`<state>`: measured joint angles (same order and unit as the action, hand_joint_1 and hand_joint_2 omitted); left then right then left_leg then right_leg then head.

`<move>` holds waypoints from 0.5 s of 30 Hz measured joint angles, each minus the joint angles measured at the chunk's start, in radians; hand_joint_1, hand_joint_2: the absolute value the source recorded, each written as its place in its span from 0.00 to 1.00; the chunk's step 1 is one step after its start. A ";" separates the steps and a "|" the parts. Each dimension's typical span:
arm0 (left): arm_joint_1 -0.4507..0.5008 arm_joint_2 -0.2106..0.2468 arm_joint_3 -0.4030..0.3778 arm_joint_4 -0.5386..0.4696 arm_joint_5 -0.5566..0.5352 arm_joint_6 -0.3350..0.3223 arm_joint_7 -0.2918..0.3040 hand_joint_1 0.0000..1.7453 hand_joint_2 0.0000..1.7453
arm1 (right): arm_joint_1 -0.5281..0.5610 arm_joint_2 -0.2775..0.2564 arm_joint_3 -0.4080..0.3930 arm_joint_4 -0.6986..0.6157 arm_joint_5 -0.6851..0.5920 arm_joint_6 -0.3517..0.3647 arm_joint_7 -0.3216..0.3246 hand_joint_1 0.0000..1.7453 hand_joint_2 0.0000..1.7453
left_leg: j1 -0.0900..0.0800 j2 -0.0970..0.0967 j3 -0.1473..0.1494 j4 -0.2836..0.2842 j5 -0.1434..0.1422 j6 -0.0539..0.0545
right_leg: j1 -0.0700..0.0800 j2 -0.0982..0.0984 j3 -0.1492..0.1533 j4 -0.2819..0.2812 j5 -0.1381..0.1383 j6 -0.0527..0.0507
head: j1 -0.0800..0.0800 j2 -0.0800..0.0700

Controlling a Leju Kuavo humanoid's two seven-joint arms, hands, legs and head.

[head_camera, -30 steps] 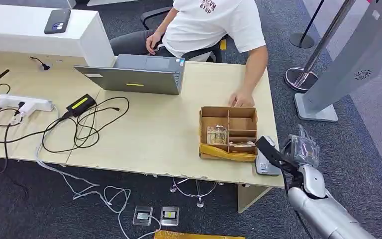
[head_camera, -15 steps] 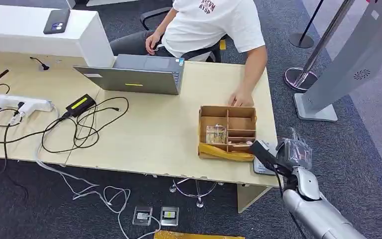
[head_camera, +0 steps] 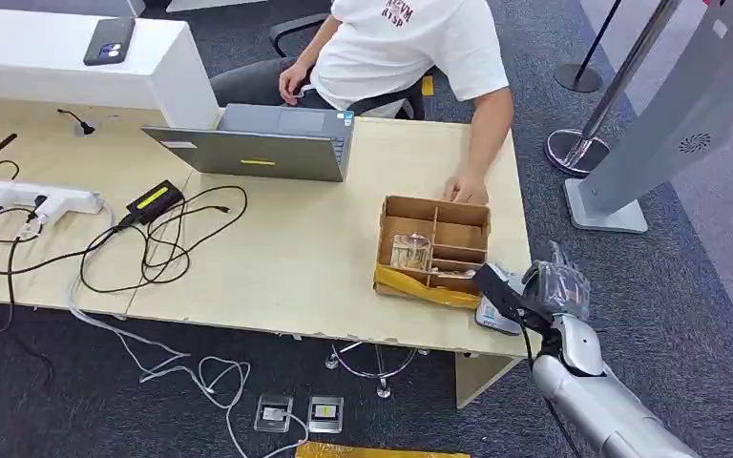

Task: Pass the card to the sensor for recognition and then transmit it.

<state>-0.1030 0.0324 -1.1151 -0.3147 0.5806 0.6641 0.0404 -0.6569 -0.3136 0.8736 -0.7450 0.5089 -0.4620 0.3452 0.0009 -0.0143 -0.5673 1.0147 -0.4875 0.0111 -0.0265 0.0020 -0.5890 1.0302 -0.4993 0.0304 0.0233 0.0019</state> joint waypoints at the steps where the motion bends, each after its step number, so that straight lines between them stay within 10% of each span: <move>1: 0.000 0.000 -0.001 0.000 0.000 0.000 0.000 0.00 0.00 | -0.004 0.001 0.000 0.002 -0.005 -0.010 0.000 1.00 1.00 | 0.000 0.000 0.000 0.000 0.000 0.000 | 0.000 0.000 0.000 0.000 0.000 0.000 | 0.000 0.000; 15: 0.000 0.001 -0.012 0.000 -0.006 -0.001 0.000 0.00 0.00 | -0.038 -0.048 -0.055 -0.058 -0.015 -0.129 0.059 1.00 1.00 | 0.000 0.000 0.000 0.000 0.000 0.000 | 0.000 0.000 0.000 0.000 0.000 0.000 | 0.000 0.000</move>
<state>-0.1029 0.0332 -1.1269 -0.3147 0.5745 0.6630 0.0404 -0.6954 -0.3613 0.8190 -0.8031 0.4937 -0.5906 0.4040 0.0008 -0.0144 -0.5674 1.0147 -0.4875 0.0111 -0.0267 0.0019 -0.5890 1.0301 -0.4992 0.0304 0.0233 0.0019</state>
